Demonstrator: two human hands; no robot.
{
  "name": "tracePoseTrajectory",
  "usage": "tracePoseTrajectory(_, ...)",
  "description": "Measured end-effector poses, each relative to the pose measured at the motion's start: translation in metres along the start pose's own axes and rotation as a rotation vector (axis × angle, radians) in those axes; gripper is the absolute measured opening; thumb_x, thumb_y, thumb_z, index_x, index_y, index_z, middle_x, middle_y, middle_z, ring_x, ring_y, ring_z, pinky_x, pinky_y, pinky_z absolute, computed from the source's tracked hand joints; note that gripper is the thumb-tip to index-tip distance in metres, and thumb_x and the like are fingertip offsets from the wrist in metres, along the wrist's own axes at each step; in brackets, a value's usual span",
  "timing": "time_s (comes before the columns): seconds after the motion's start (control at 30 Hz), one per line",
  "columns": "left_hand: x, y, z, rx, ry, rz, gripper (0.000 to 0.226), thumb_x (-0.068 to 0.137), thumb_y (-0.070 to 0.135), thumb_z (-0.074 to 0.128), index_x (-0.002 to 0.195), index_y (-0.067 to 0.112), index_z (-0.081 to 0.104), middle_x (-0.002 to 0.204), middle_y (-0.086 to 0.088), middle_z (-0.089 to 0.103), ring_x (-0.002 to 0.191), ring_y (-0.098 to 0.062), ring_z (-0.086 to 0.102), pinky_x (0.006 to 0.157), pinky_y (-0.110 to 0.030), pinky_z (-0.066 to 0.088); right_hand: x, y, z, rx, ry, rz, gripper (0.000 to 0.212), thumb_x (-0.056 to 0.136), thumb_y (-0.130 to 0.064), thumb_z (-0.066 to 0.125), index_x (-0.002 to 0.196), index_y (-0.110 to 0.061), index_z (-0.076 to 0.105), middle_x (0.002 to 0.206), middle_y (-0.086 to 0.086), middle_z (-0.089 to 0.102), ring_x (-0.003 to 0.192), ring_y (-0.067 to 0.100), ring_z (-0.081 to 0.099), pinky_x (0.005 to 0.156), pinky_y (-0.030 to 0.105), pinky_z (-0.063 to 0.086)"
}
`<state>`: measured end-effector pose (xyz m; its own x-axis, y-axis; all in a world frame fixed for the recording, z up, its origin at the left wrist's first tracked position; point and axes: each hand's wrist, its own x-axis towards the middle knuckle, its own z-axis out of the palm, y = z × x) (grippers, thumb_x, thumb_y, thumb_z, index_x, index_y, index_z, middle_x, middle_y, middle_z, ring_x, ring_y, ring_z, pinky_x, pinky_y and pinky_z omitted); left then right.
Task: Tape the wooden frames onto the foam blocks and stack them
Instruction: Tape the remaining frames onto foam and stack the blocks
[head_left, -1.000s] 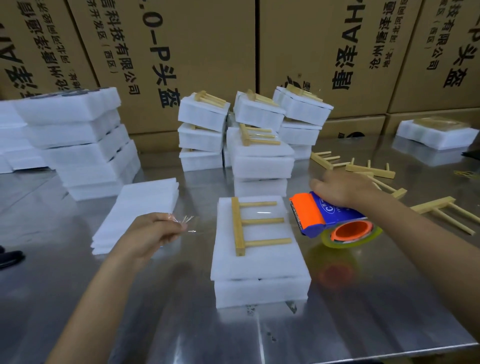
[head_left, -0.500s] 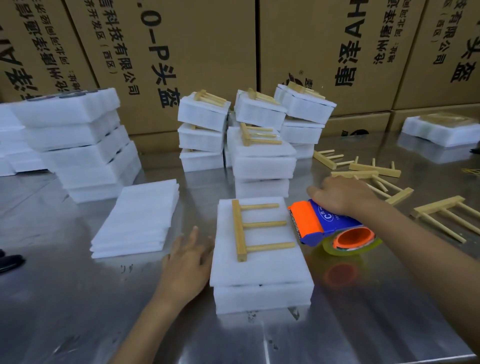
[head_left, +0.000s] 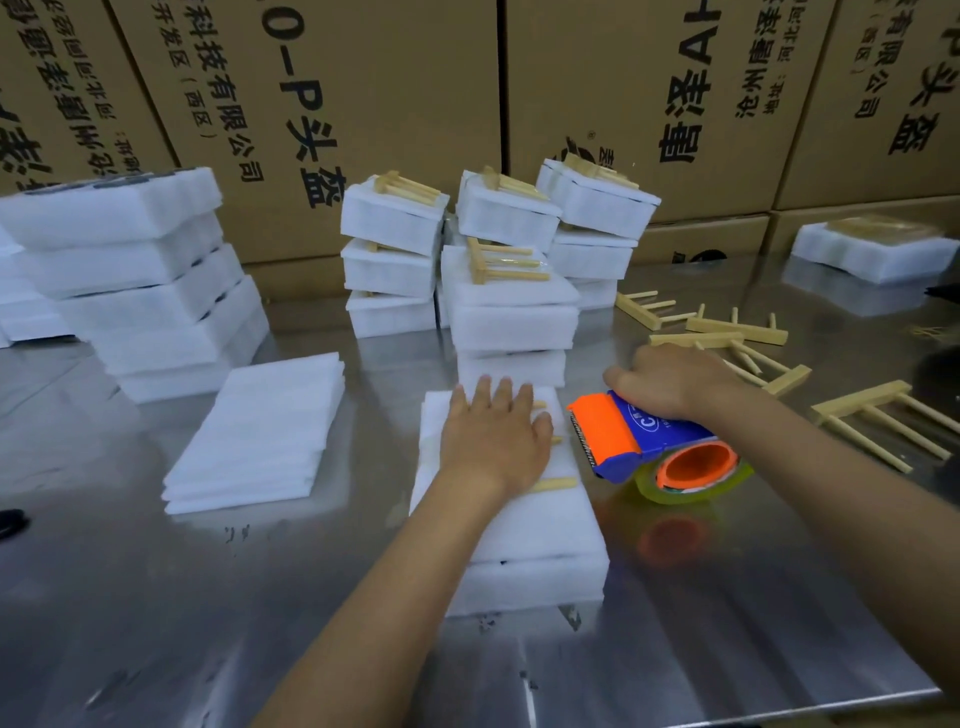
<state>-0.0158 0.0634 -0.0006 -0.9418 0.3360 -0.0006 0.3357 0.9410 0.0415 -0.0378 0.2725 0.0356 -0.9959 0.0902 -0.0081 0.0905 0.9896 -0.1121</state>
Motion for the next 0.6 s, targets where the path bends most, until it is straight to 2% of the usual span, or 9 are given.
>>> tracePoseTrajectory(0.1,-0.001,-0.004,0.005,-0.001,0.02,-0.001,0.058,0.106,0.045,0.011,0.16,0.024,0.004,0.168,-0.001,0.006,0.154,-0.024,0.005,0.122,-0.046,-0.003,0.005,0.008,0.0,0.063,-0.017,-0.002,0.041,0.096,-0.055,0.034,0.084,-0.021,0.054,0.086,0.002,0.058,0.075,0.014,0.053,0.058,0.03,0.031)
tracePoseTrajectory(0.2,0.0,-0.003,0.004,-0.014,0.012,-0.011,0.059,0.105,0.046,0.011,0.16,0.026,0.005,0.168,0.001,0.006,0.154,-0.023,0.006,0.122,-0.044,-0.004,0.006,0.039,-0.004,0.094,-0.051,0.05,0.046,0.095,-0.056,0.036,0.11,-0.019,0.059,0.119,0.008,0.062,0.095,0.022,0.056,0.072,0.034,0.037)
tracePoseTrajectory(0.27,-0.001,-0.002,0.004,-0.007,0.008,-0.014,0.059,0.105,0.047,0.01,0.16,0.027,0.004,0.168,0.002,0.006,0.154,-0.022,0.005,0.123,-0.044,-0.004,0.001,0.062,-0.006,0.067,-0.052,0.101,0.046,0.093,-0.059,0.035,0.114,-0.023,0.056,0.132,0.012,0.057,0.102,0.027,0.052,0.078,0.037,0.037)
tracePoseTrajectory(0.33,0.0,-0.002,0.004,-0.011,0.006,-0.012,0.059,0.105,0.047,0.01,0.16,0.028,0.003,0.168,0.002,0.005,0.154,-0.022,0.005,0.123,-0.043,-0.004,0.0,0.074,-0.007,0.05,-0.036,0.101,0.041,0.089,-0.061,0.031,0.102,-0.027,0.05,0.128,0.014,0.059,0.095,0.025,0.049,0.08,0.038,0.039)
tracePoseTrajectory(0.4,-0.001,-0.001,0.003,-0.017,0.011,-0.009,0.059,0.105,0.048,0.01,0.16,0.028,0.004,0.168,0.002,0.006,0.154,-0.022,0.006,0.123,-0.043,-0.004,0.002,0.078,-0.006,0.039,-0.028,0.088,0.038,0.093,-0.059,0.03,0.1,-0.027,0.049,0.127,0.013,0.06,0.094,0.023,0.049,0.079,0.038,0.039)
tracePoseTrajectory(0.53,-0.002,-0.002,0.003,-0.015,0.014,-0.007,0.059,0.105,0.048,0.01,0.16,0.029,0.005,0.168,0.002,0.006,0.154,-0.021,0.006,0.123,-0.042,-0.003,0.004,0.08,-0.006,0.059,-0.042,0.092,0.057,0.093,-0.062,0.027,0.123,-0.022,0.055,0.131,0.011,0.057,0.107,0.025,0.052,0.08,0.037,0.036)
tracePoseTrajectory(0.6,-0.003,-0.001,0.002,-0.014,0.014,-0.005,0.058,0.105,0.048,0.01,0.16,0.029,0.005,0.168,0.002,0.006,0.154,-0.021,0.006,0.123,-0.042,-0.002,0.005,0.08,-0.007,0.065,-0.059,0.097,0.057,0.094,-0.061,0.028,0.127,-0.022,0.053,0.132,0.011,0.057,0.106,0.025,0.052,0.079,0.037,0.036)
